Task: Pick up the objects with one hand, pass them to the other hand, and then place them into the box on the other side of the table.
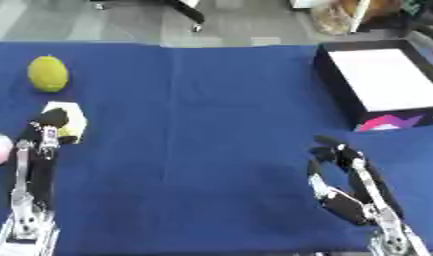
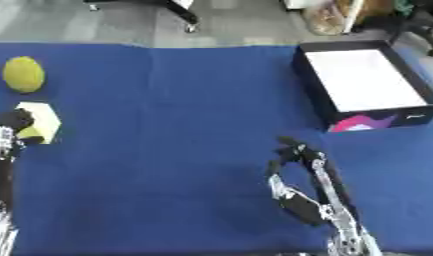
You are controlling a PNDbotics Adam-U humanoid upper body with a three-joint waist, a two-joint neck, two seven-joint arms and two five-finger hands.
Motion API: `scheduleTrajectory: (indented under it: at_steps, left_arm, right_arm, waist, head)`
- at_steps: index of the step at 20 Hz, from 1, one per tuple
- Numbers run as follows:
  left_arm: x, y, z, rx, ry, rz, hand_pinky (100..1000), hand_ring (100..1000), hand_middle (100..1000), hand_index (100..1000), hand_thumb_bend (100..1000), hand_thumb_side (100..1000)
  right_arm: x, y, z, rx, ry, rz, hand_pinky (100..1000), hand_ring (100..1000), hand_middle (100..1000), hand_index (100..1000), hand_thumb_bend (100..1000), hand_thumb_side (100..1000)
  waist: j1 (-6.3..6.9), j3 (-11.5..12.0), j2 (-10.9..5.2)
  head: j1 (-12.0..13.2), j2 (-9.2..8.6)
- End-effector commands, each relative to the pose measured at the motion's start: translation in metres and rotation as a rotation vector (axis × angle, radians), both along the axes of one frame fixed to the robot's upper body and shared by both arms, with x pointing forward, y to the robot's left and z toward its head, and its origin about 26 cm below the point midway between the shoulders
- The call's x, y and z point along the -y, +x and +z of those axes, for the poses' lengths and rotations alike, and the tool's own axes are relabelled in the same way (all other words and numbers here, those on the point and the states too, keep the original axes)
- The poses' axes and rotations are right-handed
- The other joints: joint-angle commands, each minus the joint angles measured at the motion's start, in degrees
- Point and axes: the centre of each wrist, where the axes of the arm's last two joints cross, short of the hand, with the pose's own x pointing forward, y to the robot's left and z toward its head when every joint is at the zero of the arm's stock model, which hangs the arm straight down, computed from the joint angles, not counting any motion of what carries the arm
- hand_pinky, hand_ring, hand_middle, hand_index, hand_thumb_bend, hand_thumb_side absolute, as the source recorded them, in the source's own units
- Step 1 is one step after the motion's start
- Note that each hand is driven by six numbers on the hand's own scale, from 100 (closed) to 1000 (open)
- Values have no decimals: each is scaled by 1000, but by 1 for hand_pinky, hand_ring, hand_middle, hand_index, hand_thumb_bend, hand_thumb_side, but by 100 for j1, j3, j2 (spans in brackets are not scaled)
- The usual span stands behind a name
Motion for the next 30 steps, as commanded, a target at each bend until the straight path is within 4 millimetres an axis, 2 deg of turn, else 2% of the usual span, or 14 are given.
scheduleTrajectory:
  at_steps: [1, 14, 17, 21, 24, 30]
  left_arm:
    - [1, 1, 7, 24, 10, -10, 653, 800, 719, 778, 210, 769]
    - [0, 1, 8, 27, 13, -9, 654, 801, 720, 778, 210, 769]
    - [-5, 3, 12, 38, 35, 10, 656, 805, 726, 783, 230, 766]
    - [-32, 8, 40, 81, 180, 84, 669, 815, 739, 794, 285, 724]
    - [-63, 9, 75, 96, 428, 147, 701, 825, 759, 813, 318, 686]
    - [-104, 12, 134, -39, 926, 103, 799, 830, 791, 866, 352, 614]
  right_arm:
    - [0, 1, 7, 26, 5, 7, 762, 757, 467, 845, 100, 353]
    - [0, 1, 7, 27, 3, 8, 762, 757, 468, 845, 100, 351]
    - [0, 1, 7, 26, 4, 7, 762, 757, 468, 845, 100, 350]
    - [2, 0, 6, 22, 3, -1, 762, 757, 468, 845, 100, 350]
    - [3, 0, 5, 19, -1, -7, 762, 757, 469, 845, 100, 351]
    - [6, -1, 3, 10, -15, -10, 762, 757, 469, 845, 100, 351]
  waist:
    - [8, 5, -78]
    - [5, 10, -81]
    - [4, 3, -83]
    - [18, 6, -95]
    - [53, 16, -112]
    - [149, 24, -173]
  head:
    - [10, -38]
    - [2, -68]
    - [11, -83]
    - [16, -115]
    - [10, -141]
    - [28, -174]
